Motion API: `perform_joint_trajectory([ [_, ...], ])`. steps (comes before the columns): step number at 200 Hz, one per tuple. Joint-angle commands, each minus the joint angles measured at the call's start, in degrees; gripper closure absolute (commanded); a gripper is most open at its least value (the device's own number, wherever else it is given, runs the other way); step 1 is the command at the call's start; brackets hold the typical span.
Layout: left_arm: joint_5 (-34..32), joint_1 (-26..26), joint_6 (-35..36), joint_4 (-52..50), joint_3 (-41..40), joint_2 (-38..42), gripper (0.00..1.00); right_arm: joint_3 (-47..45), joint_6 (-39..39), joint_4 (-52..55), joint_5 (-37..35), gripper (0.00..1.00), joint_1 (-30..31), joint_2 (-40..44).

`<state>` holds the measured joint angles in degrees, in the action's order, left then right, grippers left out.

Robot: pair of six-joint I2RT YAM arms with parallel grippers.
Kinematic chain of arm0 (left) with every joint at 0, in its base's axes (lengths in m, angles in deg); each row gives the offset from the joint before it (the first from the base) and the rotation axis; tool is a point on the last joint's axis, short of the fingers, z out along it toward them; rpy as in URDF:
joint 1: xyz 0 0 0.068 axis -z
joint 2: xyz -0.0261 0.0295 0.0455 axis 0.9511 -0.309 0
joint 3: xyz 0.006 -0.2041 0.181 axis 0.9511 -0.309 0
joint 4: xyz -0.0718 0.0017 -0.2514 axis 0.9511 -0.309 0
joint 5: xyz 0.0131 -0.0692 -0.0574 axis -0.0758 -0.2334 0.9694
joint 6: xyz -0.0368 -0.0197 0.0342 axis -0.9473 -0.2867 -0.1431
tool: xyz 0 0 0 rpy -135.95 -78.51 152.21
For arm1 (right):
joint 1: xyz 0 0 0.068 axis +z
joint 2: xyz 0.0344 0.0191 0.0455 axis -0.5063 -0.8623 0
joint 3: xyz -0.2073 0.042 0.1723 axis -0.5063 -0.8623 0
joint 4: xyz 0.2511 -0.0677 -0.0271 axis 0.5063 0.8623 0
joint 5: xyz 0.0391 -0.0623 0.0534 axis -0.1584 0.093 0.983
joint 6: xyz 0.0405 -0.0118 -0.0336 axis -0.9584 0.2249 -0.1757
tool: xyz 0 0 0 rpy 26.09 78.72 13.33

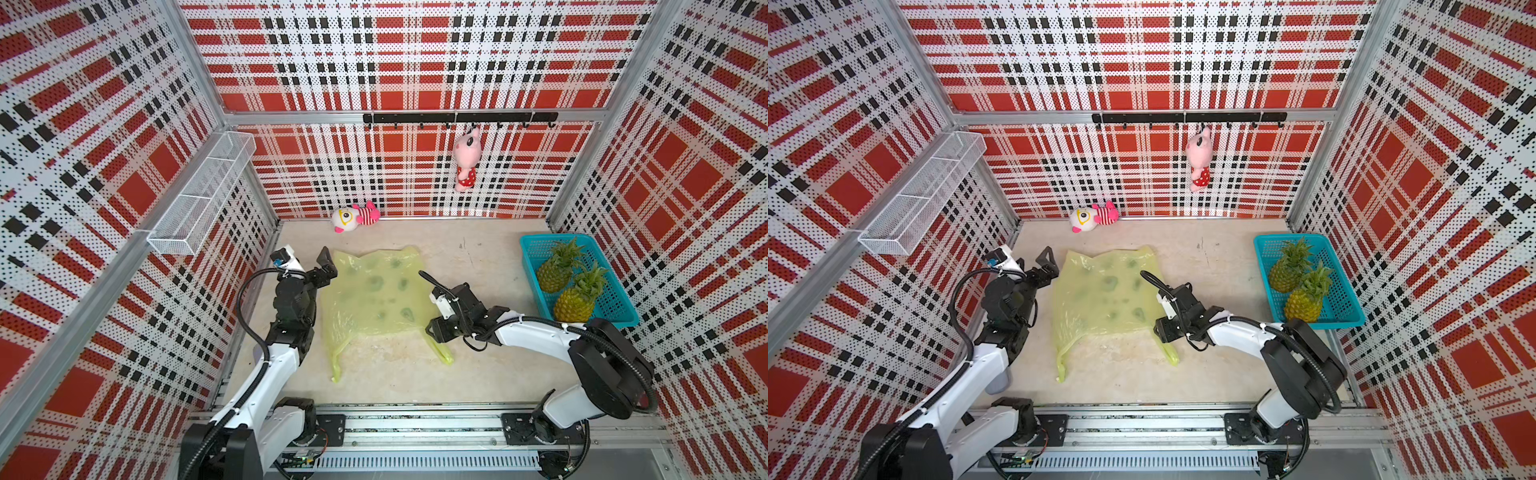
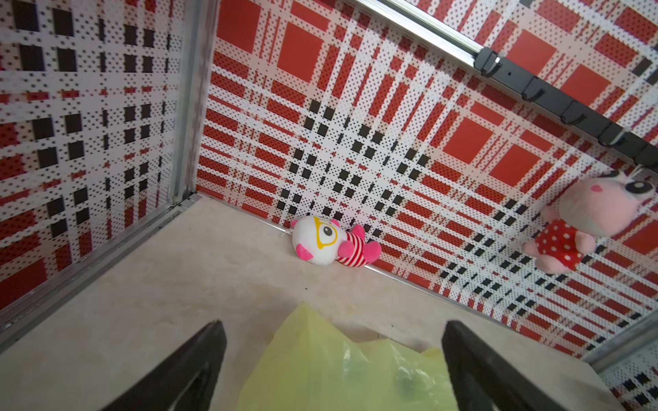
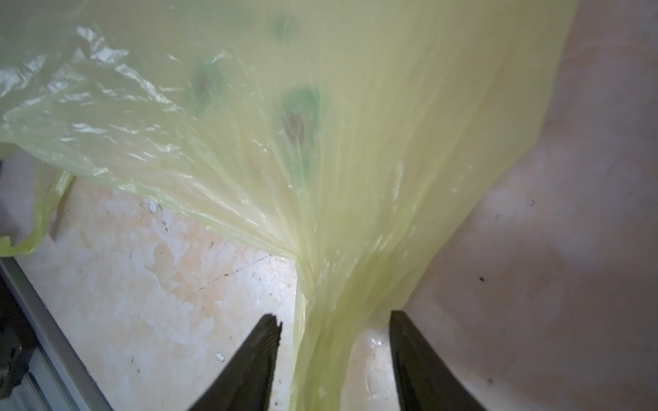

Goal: Place the pineapple into a plastic bag & tie a knot
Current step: Pick up the plastic bag at the center of the board.

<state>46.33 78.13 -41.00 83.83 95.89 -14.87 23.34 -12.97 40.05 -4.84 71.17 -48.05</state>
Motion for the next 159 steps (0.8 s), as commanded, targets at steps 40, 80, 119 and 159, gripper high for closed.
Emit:
perform_joint_trajectory([
  [40, 7.21, 5.33, 8.12, -1.85, 4.74, -4.43, 0.02, 4.71, 2.4, -2.55, 4.77, 1.0, -3.55, 0.58],
  [80, 16.06, 14.24, 21.61, -3.4, 7.52, -7.51, 0.02, 12.27, 0.91, -4.5, 16.28, 1.0, -11.8, 1.6],
  [119, 11.54, 22.29, 33.17, -8.56, 11.43, -13.54, 0.02, 20.13, -2.87, -4.04, 21.69, 1.0, -16.98, -1.21],
  [159, 9.05, 24.71, 37.07, -13.53, 14.84, -20.36, 0.07, 26.81, -4.44, -2.27, 23.56, 1.0, -18.95, -4.74],
])
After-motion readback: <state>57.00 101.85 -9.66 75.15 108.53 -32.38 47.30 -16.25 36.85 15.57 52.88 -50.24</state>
